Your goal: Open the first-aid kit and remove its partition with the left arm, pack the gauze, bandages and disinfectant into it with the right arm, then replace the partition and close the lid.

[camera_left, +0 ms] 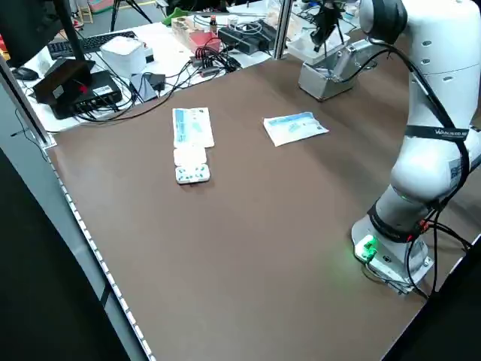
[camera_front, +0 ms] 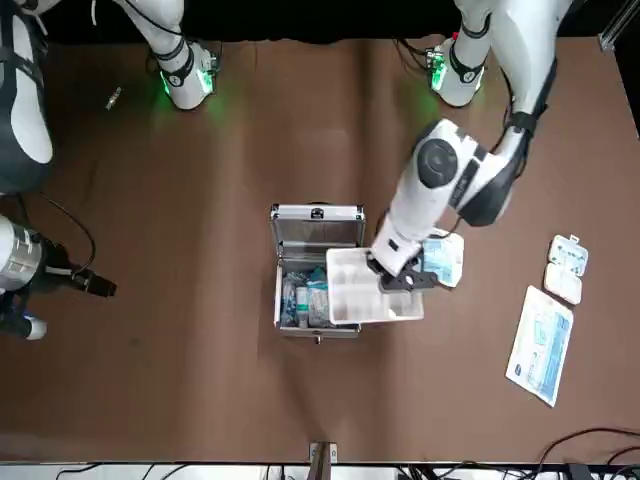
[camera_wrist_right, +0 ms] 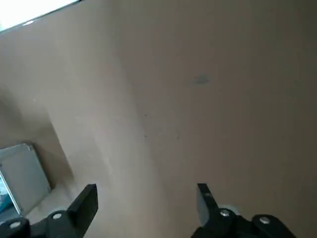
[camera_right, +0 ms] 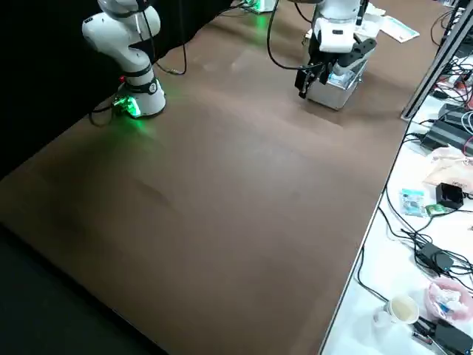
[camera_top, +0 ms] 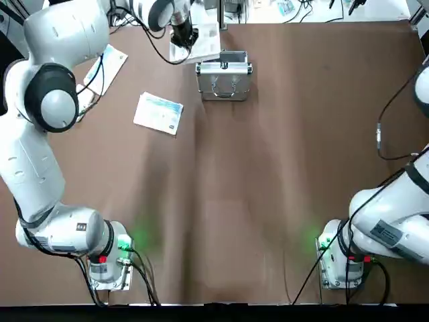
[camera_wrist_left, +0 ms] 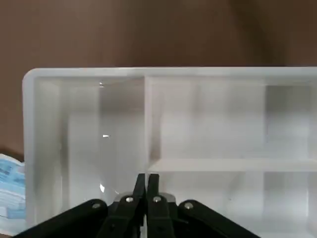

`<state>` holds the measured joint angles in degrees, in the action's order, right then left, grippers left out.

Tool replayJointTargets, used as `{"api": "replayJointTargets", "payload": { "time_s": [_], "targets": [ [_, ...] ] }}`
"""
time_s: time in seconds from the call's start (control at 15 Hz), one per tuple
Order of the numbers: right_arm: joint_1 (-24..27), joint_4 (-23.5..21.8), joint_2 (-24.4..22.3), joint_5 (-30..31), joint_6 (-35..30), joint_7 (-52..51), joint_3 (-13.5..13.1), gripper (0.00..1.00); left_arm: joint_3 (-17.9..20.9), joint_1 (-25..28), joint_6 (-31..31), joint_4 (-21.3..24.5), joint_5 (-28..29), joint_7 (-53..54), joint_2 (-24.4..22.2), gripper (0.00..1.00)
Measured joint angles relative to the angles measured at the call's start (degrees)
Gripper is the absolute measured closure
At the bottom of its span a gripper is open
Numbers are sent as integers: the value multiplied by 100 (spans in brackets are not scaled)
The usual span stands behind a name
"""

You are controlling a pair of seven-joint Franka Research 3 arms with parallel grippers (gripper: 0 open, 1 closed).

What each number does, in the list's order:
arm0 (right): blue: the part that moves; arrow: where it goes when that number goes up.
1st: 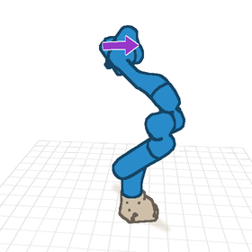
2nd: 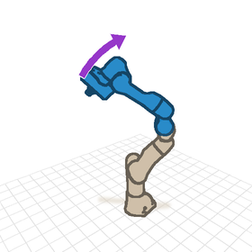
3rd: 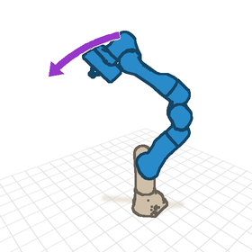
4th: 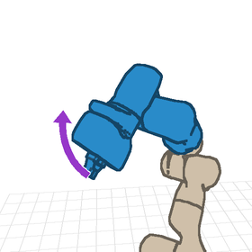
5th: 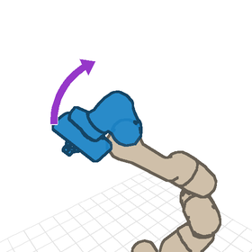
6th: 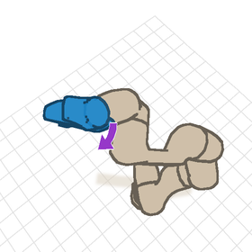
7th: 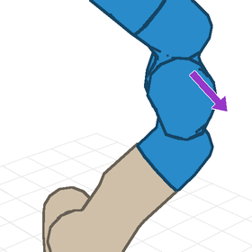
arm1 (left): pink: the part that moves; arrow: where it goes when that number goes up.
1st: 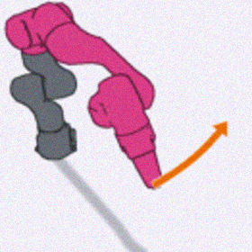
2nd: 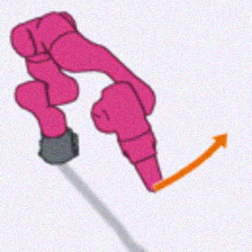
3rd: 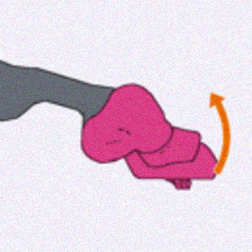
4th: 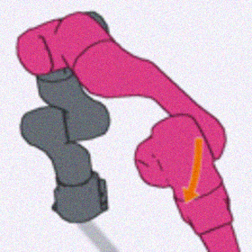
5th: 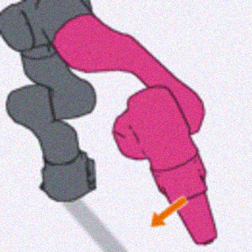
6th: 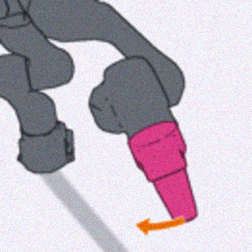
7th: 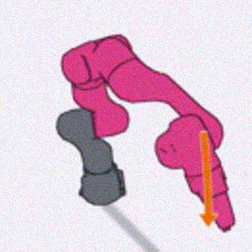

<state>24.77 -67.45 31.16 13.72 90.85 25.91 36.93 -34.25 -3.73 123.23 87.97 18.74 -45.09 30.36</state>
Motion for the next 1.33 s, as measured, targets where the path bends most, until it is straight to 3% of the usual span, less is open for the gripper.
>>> {"api": "replayJointTargets", "payload": {
  "time_s": [0.33, 0.47, 0.6, 0.73, 1.0, 1.13, 1.2, 1.33],
  "targets": [
    [-995, -1, -712, -1329, -46, -1231, -2238, 8, 17, -371, 1, -217, 0, -227, 137, 96],
    [-1409, -33, -974, -1423, -96, -1525, -2927, 5, 23, -485, 7, -335, 0, -226, 242, 96],
    [-1823, -229, -1249, -1461, -132, -1843, -3438, 2, 38, -579, 22, -445, 57, -201, 357, 96],
    [-2110, -555, -1538, -1464, -150, -2136, -3716, 2, 41, -657, 68, -539, 242, -196, 479, 96],
    [-2426, -1395, -2103, -1466, 73, -2335, -3866, 2, 133, -853, 268, -804, 337, 4, 728, 96],
    [-2459, -1587, -2248, -1509, 132, -2342, -3891, 2, 450, -1146, 271, -944, 346, 67, 791, 96],
    [-2406, -1633, -2326, -1821, 73, -2352, -3923, 2, 843, -1519, 271, -1082, 346, 95, 822, 96],
    [-2352, -1631, -2392, -1947, -160, -2429, -3961, 2, 1085, -1766, 271, -1171, 346, 96, 851, 96]
  ]
}}
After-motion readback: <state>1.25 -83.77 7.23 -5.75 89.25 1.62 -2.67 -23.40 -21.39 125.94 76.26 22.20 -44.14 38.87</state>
